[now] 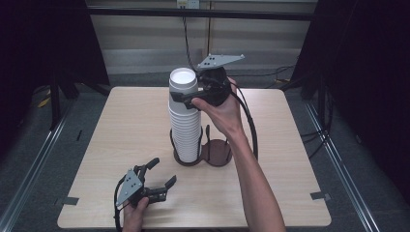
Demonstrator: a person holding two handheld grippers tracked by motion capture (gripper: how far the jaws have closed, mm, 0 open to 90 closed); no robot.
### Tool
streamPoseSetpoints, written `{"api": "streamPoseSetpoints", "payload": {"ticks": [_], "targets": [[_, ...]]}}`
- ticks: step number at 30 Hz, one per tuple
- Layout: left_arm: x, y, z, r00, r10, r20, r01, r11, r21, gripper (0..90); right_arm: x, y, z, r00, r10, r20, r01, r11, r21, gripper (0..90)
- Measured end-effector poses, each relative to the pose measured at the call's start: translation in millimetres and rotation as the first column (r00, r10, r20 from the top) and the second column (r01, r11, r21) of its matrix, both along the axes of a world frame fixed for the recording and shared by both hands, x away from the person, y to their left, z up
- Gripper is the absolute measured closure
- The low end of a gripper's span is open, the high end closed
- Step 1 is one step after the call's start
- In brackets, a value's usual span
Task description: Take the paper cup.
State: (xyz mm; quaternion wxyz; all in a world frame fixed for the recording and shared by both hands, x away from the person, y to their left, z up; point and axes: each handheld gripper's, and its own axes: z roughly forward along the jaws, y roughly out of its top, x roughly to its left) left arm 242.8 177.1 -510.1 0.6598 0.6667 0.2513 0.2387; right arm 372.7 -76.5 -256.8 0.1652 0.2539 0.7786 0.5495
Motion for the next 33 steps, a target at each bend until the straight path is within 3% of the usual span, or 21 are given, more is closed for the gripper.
{"api": "streamPoseSetpoints", "payload": {"ticks": [11, 18, 19, 30, 33], "targets": [[0.1, 0.1, 0.0, 1.0, 0.001, 0.001, -0.001, 1.0, 0.001, 15.7, -3.0, 2.7, 4.4, 0.9996, -0.014, 0.024, 0.014, 1.0, -0.014, 20.2], [0.0, 0.0, 0.0, 1.0, 0.0, 0.0, 0.0, 1.0, 0.0, 15.7, -4.5, 1.4, 10.3, 0.9993, -0.011, 0.037, 0.011, 1.0, 0.013, 20.3], [0.0, 0.0, 0.0, 1.0, 0.0, 0.0, 0.0, 1.0, 0.0, 15.7, -5.8, 1.1, 11.2, 0.9981, -0.023, 0.057, 0.021, 0.999, 0.028, 20.6], [0.0, 0.0, 0.0, 1.0, 0.0, 0.0, 0.0, 1.0, 0.0, 15.7, -10.9, -4.0, 20.6, 0.9958, -0.035, 0.085, 0.026, 0.995, 0.101, 21.3], [0.0, 0.0, 0.0, 1.0, 0.0, 0.0, 0.0, 1.0, 0.0, 15.7, -11.9, -4.7, 22.6, 0.9956, -0.031, 0.088, 0.022, 0.995, 0.102, 21.4]]}}
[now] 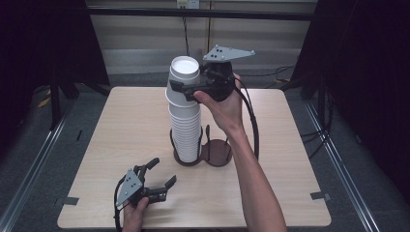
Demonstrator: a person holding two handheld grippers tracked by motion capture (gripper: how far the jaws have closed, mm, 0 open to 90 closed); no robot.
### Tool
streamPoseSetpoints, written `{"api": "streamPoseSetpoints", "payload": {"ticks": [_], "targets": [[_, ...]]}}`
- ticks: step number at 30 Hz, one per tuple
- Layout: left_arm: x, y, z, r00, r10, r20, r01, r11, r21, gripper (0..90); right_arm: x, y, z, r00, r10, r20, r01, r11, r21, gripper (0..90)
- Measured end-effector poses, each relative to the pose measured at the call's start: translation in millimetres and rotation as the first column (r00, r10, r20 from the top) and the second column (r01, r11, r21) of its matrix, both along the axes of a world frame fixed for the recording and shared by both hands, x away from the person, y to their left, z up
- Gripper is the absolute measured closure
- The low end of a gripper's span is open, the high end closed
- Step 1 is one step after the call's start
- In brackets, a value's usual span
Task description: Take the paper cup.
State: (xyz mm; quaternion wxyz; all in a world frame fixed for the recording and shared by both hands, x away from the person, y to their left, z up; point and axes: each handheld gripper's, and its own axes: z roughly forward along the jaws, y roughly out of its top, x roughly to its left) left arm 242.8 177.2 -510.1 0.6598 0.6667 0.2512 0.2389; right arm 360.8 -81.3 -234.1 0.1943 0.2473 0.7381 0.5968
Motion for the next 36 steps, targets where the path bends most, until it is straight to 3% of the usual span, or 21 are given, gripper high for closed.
{"api": "streamPoseSetpoints", "payload": {"ticks": [15, 18, 29, 36], "targets": [[0.0, 0.0, 0.0, 1.0, 0.0, 0.0, 0.0, 1.0, 0.0, 15.6, -4.3, -8.0, 7.7, 0.9991, 0.013, 0.041, -0.017, 0.997, 0.082, 21.5], [0.0, 0.0, 0.0, 1.0, 0.0, 0.002, 0.0, 1.0, -0.001, 15.7, -6.1, -7.3, 10.7, 0.9979, 0.006, 0.064, -0.013, 0.993, 0.114, 21.5], [-0.3, 0.1, 0.0, 1.0, -0.006, 0.001, 0.006, 1.0, -0.002, 15.6, -8.5, -14.4, 17.6, 0.9968, 0.027, 0.075, -0.038, 0.987, 0.154, 21.8], [-0.3, 0.1, 0.0, 1.0, -0.006, 0.001, 0.006, 1.0, -0.002, 15.7, -11.5, -19.6, 22.1, 0.9935, 0.048, 0.103, -0.068, 0.977, 0.2, 21.8]]}}
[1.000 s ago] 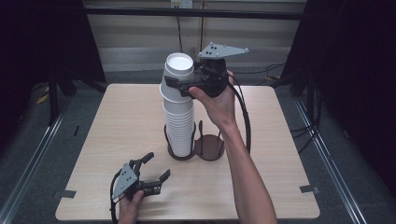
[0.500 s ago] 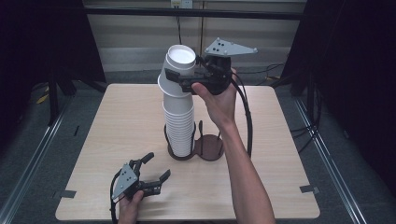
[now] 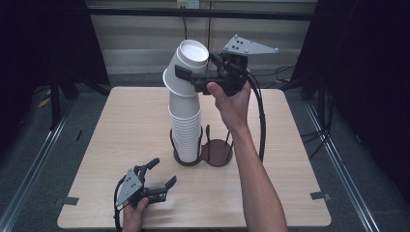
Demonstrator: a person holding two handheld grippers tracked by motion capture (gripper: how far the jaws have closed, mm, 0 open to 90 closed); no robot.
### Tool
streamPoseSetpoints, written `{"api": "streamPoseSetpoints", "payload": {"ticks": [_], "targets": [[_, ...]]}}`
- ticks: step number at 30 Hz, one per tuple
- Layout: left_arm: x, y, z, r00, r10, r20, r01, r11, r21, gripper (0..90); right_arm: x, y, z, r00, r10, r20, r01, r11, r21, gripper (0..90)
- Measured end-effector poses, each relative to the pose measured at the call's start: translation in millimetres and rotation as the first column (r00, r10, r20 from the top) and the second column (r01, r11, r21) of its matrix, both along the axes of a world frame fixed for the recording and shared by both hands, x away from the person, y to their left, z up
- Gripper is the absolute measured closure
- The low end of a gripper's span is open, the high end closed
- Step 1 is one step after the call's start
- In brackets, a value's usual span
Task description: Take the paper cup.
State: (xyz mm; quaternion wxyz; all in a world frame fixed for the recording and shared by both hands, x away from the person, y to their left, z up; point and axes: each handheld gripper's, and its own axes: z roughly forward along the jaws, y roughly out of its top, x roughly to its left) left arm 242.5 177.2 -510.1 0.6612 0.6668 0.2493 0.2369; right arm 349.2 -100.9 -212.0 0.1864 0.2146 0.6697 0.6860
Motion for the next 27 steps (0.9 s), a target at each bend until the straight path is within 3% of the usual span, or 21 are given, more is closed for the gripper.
{"api": "streamPoseSetpoints", "payload": {"ticks": [13, 27], "targets": [[0.1, 0.0, 0.0, 1.0, 0.001, 0.0, -0.001, 1.0, 0.0, 15.6, -5.0, -8.0, 4.6, 0.9997, 0.002, 0.025, -0.003, 0.999, 0.04, 21.9], [0.5, 0.5, 0.4, 0.9999, 0.01, 0.006, -0.01, 0.9999, 0.012, 15.5, -16.9, -29.2, 7.8, 0.9991, -0.012, 0.04, 0.009, 0.998, 0.069, 21.8]]}}
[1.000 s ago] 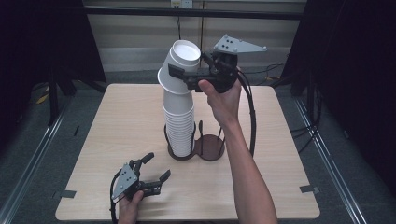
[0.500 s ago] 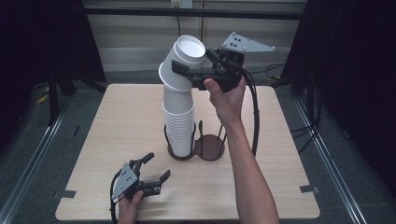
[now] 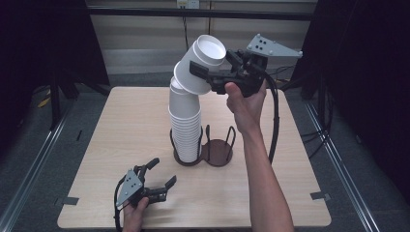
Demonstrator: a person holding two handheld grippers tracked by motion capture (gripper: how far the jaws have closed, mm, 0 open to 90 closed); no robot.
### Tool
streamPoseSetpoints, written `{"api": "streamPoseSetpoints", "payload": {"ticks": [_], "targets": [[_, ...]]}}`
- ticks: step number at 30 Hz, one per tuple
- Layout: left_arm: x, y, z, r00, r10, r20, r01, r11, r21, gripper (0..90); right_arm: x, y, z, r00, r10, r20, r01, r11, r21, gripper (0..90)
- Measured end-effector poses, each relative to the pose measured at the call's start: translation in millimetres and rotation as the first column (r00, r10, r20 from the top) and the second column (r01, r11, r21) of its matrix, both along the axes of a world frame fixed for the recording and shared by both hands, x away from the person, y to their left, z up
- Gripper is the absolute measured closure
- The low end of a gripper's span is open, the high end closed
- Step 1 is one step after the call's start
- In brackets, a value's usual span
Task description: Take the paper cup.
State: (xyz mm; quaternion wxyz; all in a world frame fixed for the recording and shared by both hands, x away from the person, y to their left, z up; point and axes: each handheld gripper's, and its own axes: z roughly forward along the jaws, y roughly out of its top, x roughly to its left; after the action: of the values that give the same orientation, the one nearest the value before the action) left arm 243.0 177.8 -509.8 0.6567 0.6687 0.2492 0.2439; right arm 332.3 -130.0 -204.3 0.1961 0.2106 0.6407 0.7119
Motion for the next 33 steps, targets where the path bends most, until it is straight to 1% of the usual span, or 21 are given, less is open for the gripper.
{"api": "streamPoseSetpoints", "payload": {"ticks": [5, 6, 7, 9, 10, 11, 12, 16, 17, 18, 19, 21, 22, 23, 24, 25, 27, 30, 31, 32, 33], "targets": [[-0.1, 1.3, 0.2, 0.9994, -0.034, 0.001, 0.034, 0.9994, 0.006, 15.6, -3.9, -9.0, -5.1, 1.0, -0.007, -0.004, 0.007, 1.0, -0.007, 21.9], [-1.2, 0.1, -0.2, 0.9993, -0.035, -0.011, 0.035, 0.9993, -0.013, 15.6, -4.3, -11.2, -6.5, 0.9999, -0.01, -0.008, 0.01, 1.0, -0.009, 21.9], [-1.4, 0.4, 0.0, 0.9998, -0.02, -0.005, 0.02, 0.9998, -0.006, 15.6, -4.9, -13.6, -7.9, 0.9999, -0.014, -0.009, 0.014, 1.0, -0.009, 21.9], [-1.6, -0.4, -0.1, 0.9996, -0.026, -0.014, 0.026, 0.9995, -0.015, 15.6, -6.8, -19.0, -10.0, 0.9997, -0.019, -0.011, 0.019, 1.0, -0.008, 21.9], [-0.9, 0.6, 0.6, 0.9995, -0.031, -0.006, 0.031, 0.9995, 0.008, 15.6, -7.8, -21.6, -10.7, 0.9994, -0.03, -0.018, 0.03, 0.999, -0.009, 22.0], [-1.5, 0.2, 0.3, 0.9991, -0.041, -0.008, 0.041, 0.9991, -0.004, 15.6, -8.9, -24.4, -11.3, 0.9982, -0.053, -0.028, 0.053, 0.998, -0.015, 21.9], [-1.7, 0.5, 0.4, 0.9988, -0.048, -0.004, 0.048, 0.9988, 0.004, 15.4, -9.8, -27.7, -12.2, 0.9975, -0.063, -0.032, 0.063, 0.998, -0.015, 22.0], [-2.1, -1.2, 2.0, 0.9972, -0.072, -0.019, 0.072, 0.9974, -0.001, 15.5, -15.1, -39.7, -16.2, 0.9969, -0.066, -0.041, 0.066, 0.998, -0.01, 22.0], [-2.1, -2.0, 3.1, 0.9969, -0.073, -0.029, 0.073, 0.9973, -0.013, 15.6, -16.8, -41.7, -17.3, 0.9968, -0.068, -0.043, 0.067, 0.998, -0.014, 22.0], [-1.1, -1.2, 5.2, 0.9971, -0.07, -0.032, 0.07, 0.9975, 0.006, 15.6, -18.5, -43.6, -18.5, 0.9966, -0.069, -0.045, 0.068, 0.997, -0.021, 22.0], [-1.0, -1.0, 7.2, 0.997, -0.063, -0.045, 0.063, 0.998, -0.001, 15.6, -20.0, -45.2, -19.8, 0.9962, -0.073, -0.049, 0.071, 0.997, -0.027, 22.1], [0.4, -0.1, 11.3, 0.9944, -0.086, -0.061, 0.084, 0.9958, -0.036, 15.8, -23.2, -48.7, -23.0, 0.9944, -0.087, -0.06, 0.085, 0.996, -0.037, 22.0], [1.8, 1.2, 13.8, 0.9948, -0.087, -0.052, 0.086, 0.996, -0.026, 15.9, -24.9, -50.6, -24.7, 0.9943, -0.084, -0.066, 0.081, 0.996, -0.042, 22.1], [1.7, 1.3, 15.9, 0.9949, -0.083, -0.057, 0.082, 0.9964, -0.022, 15.9, -26.5, -52.2, -26.8, 0.9942, -0.082, -0.07, 0.079, 0.996, -0.046, 22.1], [1.7, 0.8, 17.4, 0.9938, -0.09, -0.065, 0.088, 0.9956, -0.032, 16.2, -28.2, -53.8, -29.3, 0.9936, -0.086, -0.074, 0.083, 0.995, -0.05, 22.1], [3.1, 2.5, 19.1, 0.9935, -0.096, -0.061, 0.095, 0.9952, -0.022, 16.7, -29.6, -55.3, -32.0, 0.9932, -0.086, -0.078, 0.082, 0.995, -0.05, 22.1], [4.8, 3.2, 21.4, 0.9912, -0.107, -0.077, 0.106, 0.9941, -0.022, 17.7, -32.5, -59.1, -40.2, 0.9921, -0.085, -0.092, 0.08, 0.995, -0.054, 22.2], [7.1, 3.0, 24.2, 0.9887, -0.117, -0.094, 0.115, 0.993, -0.026, 18.4, -34.1, -60.1, -45.3, 0.9911, -0.085, -0.103, 0.078, 0.995, -0.069, 22.3], [6.9, 2.6, 25.1, 0.9869, -0.121, -0.107, 0.117, 0.9923, -0.04, 18.4, -35.7, -60.1, -47.7, 0.9902, -0.094, -0.103, 0.087, 0.994, -0.072, 22.3], [7.7, 4.4, 26.7, 0.987, -0.124, -0.101, 0.123, 0.9922, -0.024, 18.5, -37.7, -60.3, -50.1, 0.9899, -0.095, -0.105, 0.088, 0.994, -0.072, 22.4], [7.3, 4.6, 28.3, 0.9867, -0.126, -0.103, 0.124, 0.9919, -0.027, 18.4, -39.4, -60.4, -52.3, 0.9904, -0.09, -0.105, 0.083, 0.994, -0.074, 22.4]]}}
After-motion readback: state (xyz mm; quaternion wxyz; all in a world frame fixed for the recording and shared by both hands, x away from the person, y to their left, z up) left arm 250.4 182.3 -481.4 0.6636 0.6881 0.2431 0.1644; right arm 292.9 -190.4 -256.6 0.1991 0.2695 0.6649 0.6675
